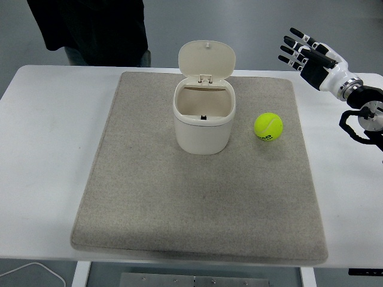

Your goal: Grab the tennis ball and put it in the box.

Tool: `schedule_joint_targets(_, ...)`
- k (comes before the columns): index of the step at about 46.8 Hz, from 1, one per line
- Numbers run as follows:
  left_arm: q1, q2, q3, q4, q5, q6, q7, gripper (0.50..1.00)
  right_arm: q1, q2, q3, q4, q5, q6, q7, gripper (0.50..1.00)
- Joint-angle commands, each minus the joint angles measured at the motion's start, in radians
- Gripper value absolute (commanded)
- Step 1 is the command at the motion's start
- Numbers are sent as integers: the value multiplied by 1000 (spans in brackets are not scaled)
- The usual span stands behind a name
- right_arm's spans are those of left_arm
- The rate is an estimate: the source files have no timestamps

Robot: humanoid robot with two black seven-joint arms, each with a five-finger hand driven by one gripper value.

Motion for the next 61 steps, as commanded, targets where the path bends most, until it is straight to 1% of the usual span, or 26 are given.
schedule_joint_targets(1, 1, 0, 0, 0, 0, 1, 0, 996, -1, 2, 0, 0, 0, -1, 0, 913)
schedule_joint_targets(17, 1, 0, 3, 0, 0, 0, 0, 996, -1, 0, 0, 0, 0, -1, 0, 913)
schedule_joint_targets(24, -13, 0, 6, -15, 0, 0, -2, 996, -1, -3, -2, 0, 0, -1, -5, 913)
schedule_joint_targets(32, -13, 0, 6, -4, 0, 0, -2, 996, 1, -3, -6, 0, 0, 3, -8, 913)
schedule_joint_targets(38, -14, 0, 6, -9, 0, 0, -2, 996, 2, -9, -8, 0, 0, -3, -8, 913)
schedule_joint_targets(45, -14, 0, 6, -6, 0, 0, -2, 996, 1, -14, -11, 0, -1, 8, -8, 913)
schedule_joint_targets(61, -13, 0, 6, -6, 0, 0, -2, 996, -2, -17, -11, 1, -150, 14, 2, 913)
